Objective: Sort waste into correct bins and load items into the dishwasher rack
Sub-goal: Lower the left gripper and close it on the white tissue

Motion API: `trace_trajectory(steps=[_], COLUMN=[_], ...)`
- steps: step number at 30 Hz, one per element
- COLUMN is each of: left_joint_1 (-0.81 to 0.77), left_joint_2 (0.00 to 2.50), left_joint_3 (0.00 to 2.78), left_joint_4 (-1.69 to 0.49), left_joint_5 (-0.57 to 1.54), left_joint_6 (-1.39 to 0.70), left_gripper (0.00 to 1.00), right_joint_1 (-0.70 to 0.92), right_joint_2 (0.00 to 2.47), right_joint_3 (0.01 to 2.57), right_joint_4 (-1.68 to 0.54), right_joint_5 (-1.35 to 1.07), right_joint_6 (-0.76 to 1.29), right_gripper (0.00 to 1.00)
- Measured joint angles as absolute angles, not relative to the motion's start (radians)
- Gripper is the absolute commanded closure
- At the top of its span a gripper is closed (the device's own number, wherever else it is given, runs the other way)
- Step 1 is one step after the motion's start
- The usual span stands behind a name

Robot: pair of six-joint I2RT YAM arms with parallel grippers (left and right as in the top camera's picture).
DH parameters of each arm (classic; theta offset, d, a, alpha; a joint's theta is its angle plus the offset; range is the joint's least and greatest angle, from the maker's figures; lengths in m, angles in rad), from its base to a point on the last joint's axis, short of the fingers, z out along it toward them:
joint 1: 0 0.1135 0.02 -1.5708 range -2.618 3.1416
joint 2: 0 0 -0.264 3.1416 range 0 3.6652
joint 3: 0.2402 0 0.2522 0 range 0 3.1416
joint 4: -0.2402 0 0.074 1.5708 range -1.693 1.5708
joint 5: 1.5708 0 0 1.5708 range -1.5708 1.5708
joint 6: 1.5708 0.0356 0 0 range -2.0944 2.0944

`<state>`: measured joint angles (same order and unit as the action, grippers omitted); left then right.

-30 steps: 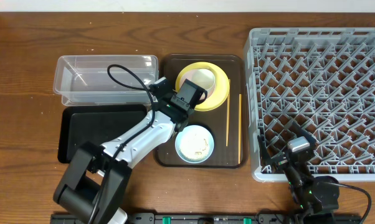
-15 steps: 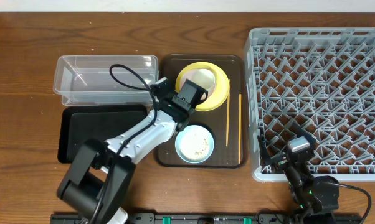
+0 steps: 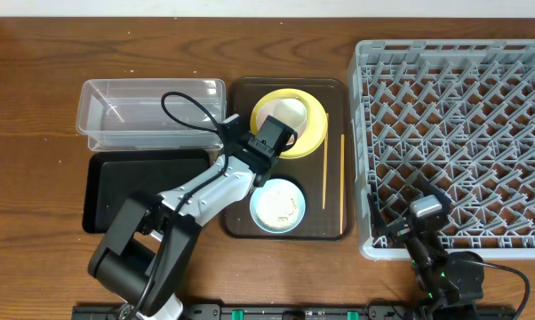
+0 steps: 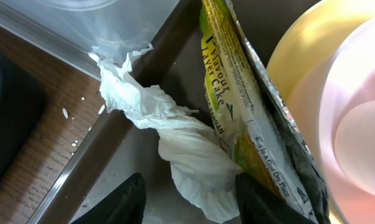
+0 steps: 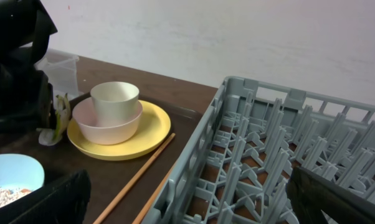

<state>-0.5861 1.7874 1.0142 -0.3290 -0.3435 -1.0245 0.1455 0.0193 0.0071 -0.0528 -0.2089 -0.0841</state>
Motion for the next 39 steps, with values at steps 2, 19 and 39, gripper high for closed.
trace_trajectory(steps=[2,19,39], left_joint_1=[-0.586,-0.586,-0.586], left_joint_2=[1.790,1.790,1.789], left_joint_3=[1.014,1.014,1.014], left_joint_4=[-0.330,-0.388,-0.592], left_joint_5=[-0.343,-0.319,-0.316], left_joint_6=[-1.024,-1.024,-1.025], left_gripper=[0.51,0.51,0.57], right_joint_1=[0.146,0.146,0.146], right_joint_2=[0.019,0.019,0.019], right_joint_3=[0.007,0.007,0.007], right_joint_4=[-0.053,-0.053,-0.053], right_joint_5=[-0.209,-0.209,-0.209], right_joint_6=[-0.084,-0.084,-0.084], right_gripper=[0.01,0.01,0.01])
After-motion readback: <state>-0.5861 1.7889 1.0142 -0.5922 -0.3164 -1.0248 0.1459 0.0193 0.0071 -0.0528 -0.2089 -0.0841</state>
